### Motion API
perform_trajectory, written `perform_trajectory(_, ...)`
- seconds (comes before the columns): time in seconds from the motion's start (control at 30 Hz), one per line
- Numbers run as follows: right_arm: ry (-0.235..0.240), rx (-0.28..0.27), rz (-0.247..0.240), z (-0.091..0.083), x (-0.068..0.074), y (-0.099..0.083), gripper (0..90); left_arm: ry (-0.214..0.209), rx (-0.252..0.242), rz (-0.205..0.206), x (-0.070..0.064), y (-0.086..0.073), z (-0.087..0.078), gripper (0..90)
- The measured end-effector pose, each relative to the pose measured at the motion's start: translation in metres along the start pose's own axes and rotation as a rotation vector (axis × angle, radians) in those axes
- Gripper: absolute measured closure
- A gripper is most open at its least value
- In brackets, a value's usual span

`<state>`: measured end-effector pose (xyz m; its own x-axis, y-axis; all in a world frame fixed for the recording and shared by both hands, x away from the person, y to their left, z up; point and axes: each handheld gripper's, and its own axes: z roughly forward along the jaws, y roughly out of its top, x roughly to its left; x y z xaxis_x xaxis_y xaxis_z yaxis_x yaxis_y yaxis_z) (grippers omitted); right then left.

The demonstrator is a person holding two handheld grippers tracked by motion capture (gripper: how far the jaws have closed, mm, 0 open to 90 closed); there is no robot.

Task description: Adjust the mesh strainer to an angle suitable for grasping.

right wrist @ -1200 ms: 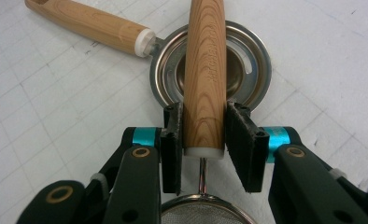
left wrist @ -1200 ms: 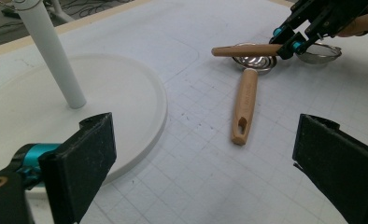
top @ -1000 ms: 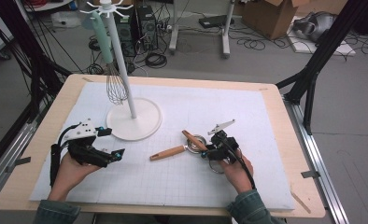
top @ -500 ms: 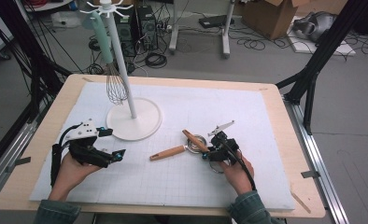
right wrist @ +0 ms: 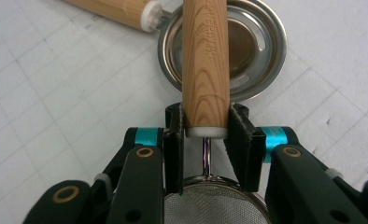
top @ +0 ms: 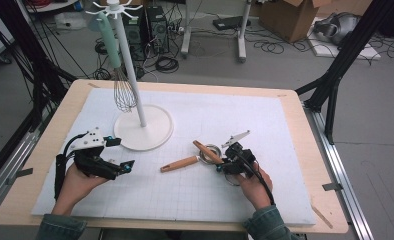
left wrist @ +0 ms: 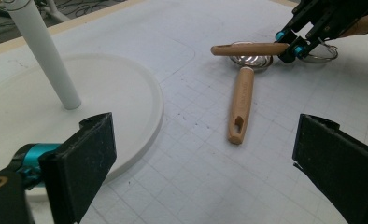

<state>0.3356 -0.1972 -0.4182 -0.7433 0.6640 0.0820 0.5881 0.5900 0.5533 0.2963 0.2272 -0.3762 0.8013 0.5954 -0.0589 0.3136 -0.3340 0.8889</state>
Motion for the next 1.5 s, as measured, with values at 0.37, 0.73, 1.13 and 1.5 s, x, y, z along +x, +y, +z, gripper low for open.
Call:
perform_trajectory(0.37,0.042,-0.076,-0.030,-0.013,0.007,0.005,69.6,-0.018,-0.010,0.005,-0.002,0.002,0.000,9.8)
perform_trajectory(0.73,0.078,-0.141,-0.079,-0.021,0.019,0.014,69.5,-0.051,-0.021,-0.002,-0.005,0.004,0.004,15.6)
perform_trajectory(1.13,0.104,-0.180,-0.106,-0.026,0.027,0.020,69.5,-0.069,-0.020,0.000,-0.007,0.007,0.008,19.0)
perform_trajectory(1.5,0.121,-0.210,-0.123,-0.029,0.031,0.022,69.5,-0.095,-0.019,0.010,-0.010,0.012,0.012,21.7)
